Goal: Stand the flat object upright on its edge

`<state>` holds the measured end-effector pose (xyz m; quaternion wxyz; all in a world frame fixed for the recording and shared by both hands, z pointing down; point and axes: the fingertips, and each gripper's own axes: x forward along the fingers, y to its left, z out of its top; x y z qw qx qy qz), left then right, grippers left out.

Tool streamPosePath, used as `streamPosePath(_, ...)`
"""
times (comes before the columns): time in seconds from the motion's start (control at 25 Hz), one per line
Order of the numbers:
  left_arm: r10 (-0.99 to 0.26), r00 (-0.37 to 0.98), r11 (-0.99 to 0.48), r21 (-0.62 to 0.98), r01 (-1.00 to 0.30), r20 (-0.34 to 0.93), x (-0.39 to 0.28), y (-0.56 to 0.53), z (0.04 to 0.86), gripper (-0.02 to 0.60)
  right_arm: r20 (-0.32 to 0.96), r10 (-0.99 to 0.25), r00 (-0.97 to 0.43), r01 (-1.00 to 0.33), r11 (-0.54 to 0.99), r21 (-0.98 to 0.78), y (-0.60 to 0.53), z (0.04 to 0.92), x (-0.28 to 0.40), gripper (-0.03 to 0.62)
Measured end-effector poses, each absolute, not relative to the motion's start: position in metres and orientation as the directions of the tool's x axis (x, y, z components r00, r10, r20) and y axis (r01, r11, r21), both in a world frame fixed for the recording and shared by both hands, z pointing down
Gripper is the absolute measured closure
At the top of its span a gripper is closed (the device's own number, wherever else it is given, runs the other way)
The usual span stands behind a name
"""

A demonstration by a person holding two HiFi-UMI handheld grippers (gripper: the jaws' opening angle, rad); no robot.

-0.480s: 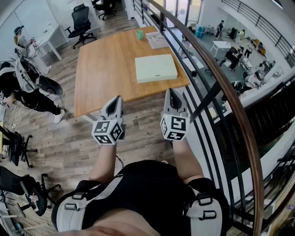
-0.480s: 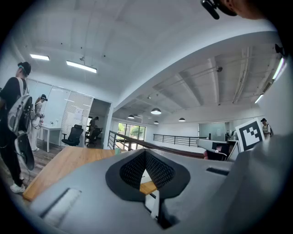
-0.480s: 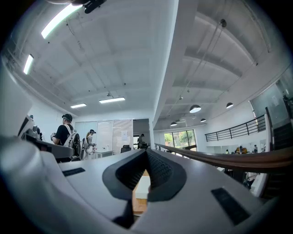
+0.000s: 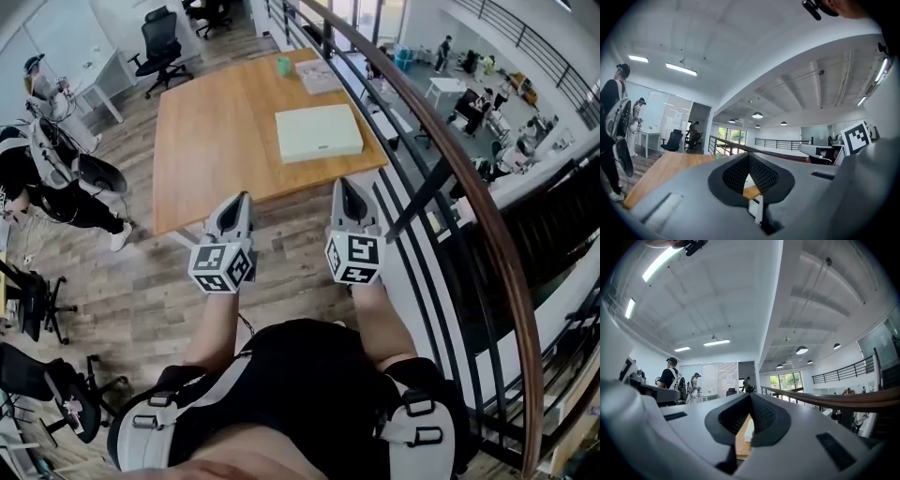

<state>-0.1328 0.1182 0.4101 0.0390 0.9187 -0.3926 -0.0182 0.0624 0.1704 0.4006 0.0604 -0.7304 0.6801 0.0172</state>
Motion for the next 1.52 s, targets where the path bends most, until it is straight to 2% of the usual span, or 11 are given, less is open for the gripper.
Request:
streamPosePath(0.48, -0.682, 0.731, -0.728, 0.096, -0.679, -0.001, -0.16, 0.106, 0.426, 0.577, -0.103, -0.988, 0.117, -0.991, -0.11, -0.071, 0.169, 0.41, 0.03, 0.588)
streamPosePath(0.96, -0.674, 0.739, -0.736, 0.09, -0.671, -0.003, -0.156, 0.066, 0.427, 0.577, -0.112, -0.986, 0.124, -0.992, -0.121, -0.038, 0.135, 0.416, 0.026, 0.588)
streamPosePath(1.52, -0.698, 0.715, -0.712, 0.078, -0.698, 0.025, -0.118, -0.011, 0.442, 0.577, -0.088, -0.992, 0.094, -0.993, -0.087, -0.075, 0.047, 0.432, 0.07, 0.588)
